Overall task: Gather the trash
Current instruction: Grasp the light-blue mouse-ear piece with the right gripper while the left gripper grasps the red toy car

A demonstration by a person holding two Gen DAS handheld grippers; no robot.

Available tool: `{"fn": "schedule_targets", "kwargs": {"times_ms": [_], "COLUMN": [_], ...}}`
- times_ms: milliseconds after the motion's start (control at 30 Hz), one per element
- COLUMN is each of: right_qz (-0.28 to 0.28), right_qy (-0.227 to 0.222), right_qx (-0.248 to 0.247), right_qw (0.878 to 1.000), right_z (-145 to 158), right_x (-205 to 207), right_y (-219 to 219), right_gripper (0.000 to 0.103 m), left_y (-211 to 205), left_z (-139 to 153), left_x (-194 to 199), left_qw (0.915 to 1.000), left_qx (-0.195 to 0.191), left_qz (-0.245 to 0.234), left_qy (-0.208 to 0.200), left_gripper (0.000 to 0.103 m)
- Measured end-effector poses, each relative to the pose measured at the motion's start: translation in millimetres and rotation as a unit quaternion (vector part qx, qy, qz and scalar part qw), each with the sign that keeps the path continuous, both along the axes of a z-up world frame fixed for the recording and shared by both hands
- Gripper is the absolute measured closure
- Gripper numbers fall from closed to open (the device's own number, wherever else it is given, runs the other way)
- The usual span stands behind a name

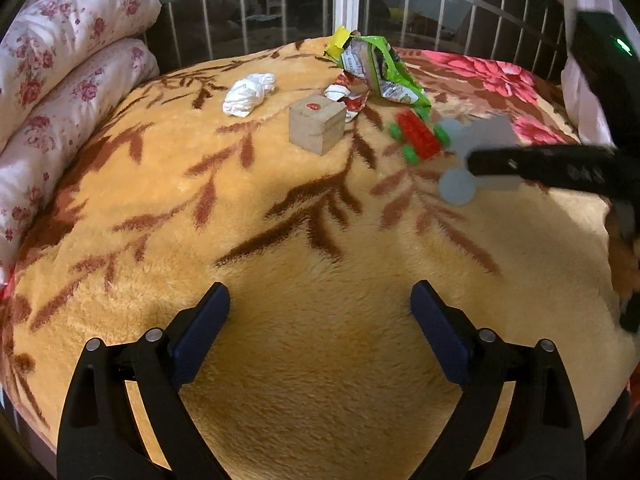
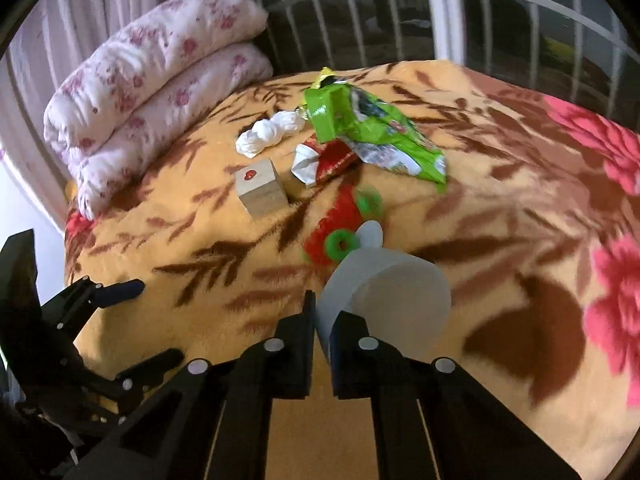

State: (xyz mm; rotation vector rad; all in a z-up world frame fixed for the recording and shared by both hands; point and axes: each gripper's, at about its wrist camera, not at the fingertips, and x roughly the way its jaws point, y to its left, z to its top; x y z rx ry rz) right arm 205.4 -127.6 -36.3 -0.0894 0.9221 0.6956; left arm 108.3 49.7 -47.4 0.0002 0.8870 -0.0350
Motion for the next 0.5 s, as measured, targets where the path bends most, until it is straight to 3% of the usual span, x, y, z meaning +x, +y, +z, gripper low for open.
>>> {"fn": "schedule_targets", "kwargs": {"times_ms": [267, 500], "right_qz": [-0.098, -0.17], "right_qy": [-0.037, -0.071], "right_qx": [0.085, 0.098], "right_qw": [0.991, 0.978], "right_z": [21, 29], "right_x": [-72, -134], "right_y": [-94, -170], "right_gripper": [0.097, 0.097], "left_y": [-31, -96], "left_z": [14, 14], "left_x": [30, 89], "left_qw": [0.9987, 0.995], "left_qx": [-0.041, 0.062], "left_qz": [-0.021, -0.076], "left_qy": [0.021, 0.018], "left_gripper": [0.013, 0.013]}}
